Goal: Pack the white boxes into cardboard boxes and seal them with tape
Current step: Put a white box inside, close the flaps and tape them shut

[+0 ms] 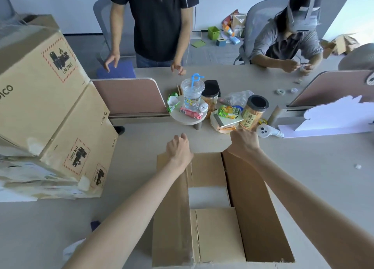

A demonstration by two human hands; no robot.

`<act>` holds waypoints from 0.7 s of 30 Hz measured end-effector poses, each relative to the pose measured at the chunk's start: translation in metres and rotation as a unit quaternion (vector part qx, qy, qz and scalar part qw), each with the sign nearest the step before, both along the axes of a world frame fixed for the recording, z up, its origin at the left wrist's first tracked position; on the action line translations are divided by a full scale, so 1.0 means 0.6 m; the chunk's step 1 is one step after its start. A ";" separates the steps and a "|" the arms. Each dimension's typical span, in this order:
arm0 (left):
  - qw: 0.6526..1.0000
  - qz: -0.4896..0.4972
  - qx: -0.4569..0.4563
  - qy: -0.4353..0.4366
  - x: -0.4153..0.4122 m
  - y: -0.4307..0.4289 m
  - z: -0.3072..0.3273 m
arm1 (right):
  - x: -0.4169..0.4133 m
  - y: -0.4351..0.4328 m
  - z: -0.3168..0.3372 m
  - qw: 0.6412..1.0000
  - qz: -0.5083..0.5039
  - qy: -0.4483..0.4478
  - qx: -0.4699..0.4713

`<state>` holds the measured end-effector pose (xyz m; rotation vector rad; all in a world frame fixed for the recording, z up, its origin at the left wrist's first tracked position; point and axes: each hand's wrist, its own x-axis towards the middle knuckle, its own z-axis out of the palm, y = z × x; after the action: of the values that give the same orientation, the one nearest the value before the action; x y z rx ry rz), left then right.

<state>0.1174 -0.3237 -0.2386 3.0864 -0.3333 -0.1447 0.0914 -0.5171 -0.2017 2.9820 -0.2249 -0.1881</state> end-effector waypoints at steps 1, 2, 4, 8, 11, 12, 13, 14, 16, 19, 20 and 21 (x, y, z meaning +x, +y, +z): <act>1.000 0.003 -0.008 -0.007 -0.004 -0.001 -0.009 | 0.000 0.006 0.005 1.000 0.002 -0.011 0.022; 1.000 0.004 -0.021 -0.011 -0.008 0.001 -0.016 | 0.001 0.013 0.009 0.999 0.001 -0.025 0.046; 0.998 -0.018 -0.052 -0.032 -0.019 0.015 -0.030 | 0.005 0.033 0.014 0.991 -0.001 -0.057 0.119; 0.981 -0.098 -0.151 -0.072 -0.058 0.072 -0.055 | 0.011 0.080 0.001 0.960 0.018 -0.082 0.266; 0.964 -0.107 -0.235 -0.057 -0.093 0.122 -0.082 | -0.007 0.103 -0.034 0.938 0.041 -0.075 0.335; 0.960 -0.117 -0.249 -0.054 -0.102 0.133 -0.091 | -0.016 0.107 -0.051 0.932 0.045 -0.076 0.351; 0.956 -0.132 -0.258 -0.056 -0.110 0.142 -0.101 | -0.027 0.110 -0.069 0.926 0.049 -0.081 0.366; 0.953 -0.143 -0.262 -0.059 -0.117 0.147 -0.109 | -0.040 0.113 -0.087 0.921 0.056 -0.089 0.376; 0.952 -0.146 -0.263 -0.057 -0.129 0.152 -0.116 | -0.066 0.118 -0.124 0.912 0.085 -0.111 0.386; 0.961 -0.135 -0.242 -0.028 -0.147 0.151 -0.121 | -0.101 0.126 -0.163 0.898 0.106 -0.117 0.410; 0.964 -0.136 -0.226 -0.014 -0.153 0.149 -0.124 | -0.113 0.129 -0.170 0.899 0.109 -0.116 0.407; 0.968 -0.139 -0.208 -0.001 -0.159 0.147 -0.130 | -0.125 0.133 -0.175 0.903 0.111 -0.116 0.398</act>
<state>0.0221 -0.2353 -0.3165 2.6135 -0.6962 -0.0681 0.0165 -0.4372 -0.3064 3.8070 0.2385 0.1486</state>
